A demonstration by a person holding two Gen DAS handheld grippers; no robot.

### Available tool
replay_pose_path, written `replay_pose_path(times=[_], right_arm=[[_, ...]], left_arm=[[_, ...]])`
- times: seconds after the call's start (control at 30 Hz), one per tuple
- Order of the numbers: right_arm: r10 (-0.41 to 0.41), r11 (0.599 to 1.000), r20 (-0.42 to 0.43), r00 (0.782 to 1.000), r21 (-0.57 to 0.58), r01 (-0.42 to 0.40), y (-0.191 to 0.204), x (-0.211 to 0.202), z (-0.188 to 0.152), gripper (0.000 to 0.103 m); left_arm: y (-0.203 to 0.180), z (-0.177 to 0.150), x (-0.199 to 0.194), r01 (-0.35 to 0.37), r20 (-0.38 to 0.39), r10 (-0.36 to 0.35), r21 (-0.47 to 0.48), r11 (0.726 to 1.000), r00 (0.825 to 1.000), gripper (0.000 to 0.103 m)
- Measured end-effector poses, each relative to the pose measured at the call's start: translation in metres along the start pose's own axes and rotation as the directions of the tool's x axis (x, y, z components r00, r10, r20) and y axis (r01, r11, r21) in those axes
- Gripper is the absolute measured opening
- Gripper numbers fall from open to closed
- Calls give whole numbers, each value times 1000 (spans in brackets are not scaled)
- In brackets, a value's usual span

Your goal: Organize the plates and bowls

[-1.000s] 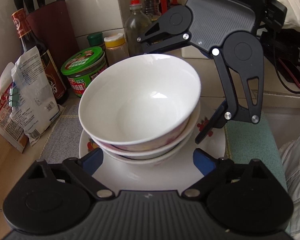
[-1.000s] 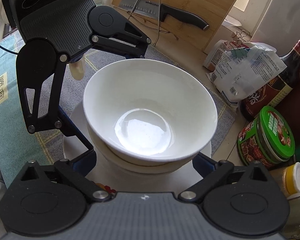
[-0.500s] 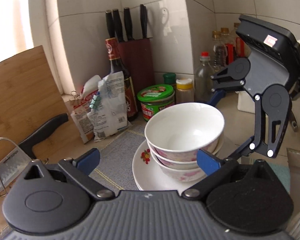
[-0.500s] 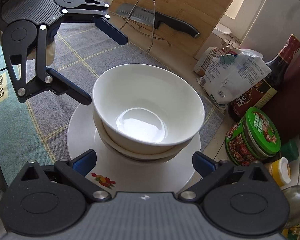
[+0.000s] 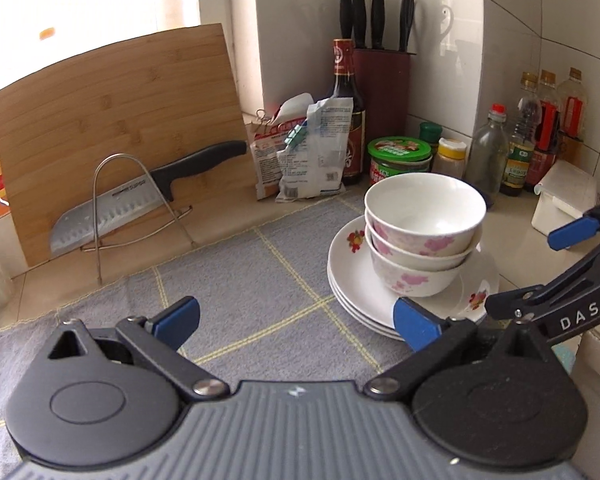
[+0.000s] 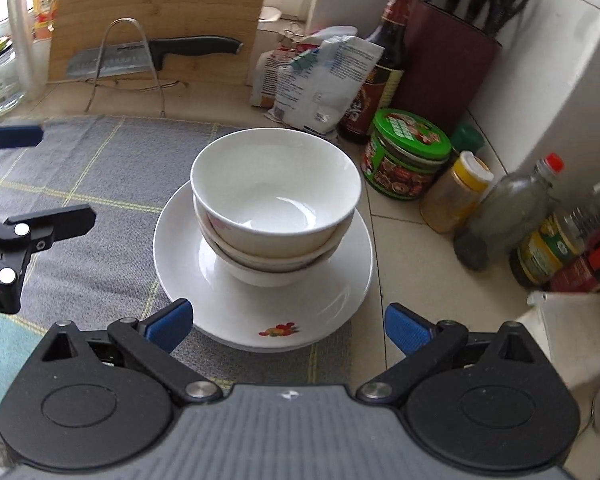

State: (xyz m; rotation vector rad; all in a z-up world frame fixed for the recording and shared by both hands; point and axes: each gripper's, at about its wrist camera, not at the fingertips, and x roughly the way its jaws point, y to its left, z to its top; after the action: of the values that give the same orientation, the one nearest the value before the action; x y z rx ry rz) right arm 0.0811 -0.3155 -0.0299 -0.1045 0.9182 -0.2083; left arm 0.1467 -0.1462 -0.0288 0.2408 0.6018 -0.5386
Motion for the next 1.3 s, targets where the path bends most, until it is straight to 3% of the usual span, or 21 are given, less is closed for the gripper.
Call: replay_pose_path(times=[0.2,0.4,1.3], right_arm=[[-72,970,29,997,237,63,18,-32,-29,103],[-95,946,82,992,318,64,26,-57,-39,103],[-93,932,99,991,358,52,14,-65,-43,103]], left_arm=[[3,-3,-23,4,-37,-4,1,1000,999,102],[0,-1,-36,0,-37,-1,-15,1000,999,102],[-12,5,-40,3,-39,-5,-37,999,999,102]])
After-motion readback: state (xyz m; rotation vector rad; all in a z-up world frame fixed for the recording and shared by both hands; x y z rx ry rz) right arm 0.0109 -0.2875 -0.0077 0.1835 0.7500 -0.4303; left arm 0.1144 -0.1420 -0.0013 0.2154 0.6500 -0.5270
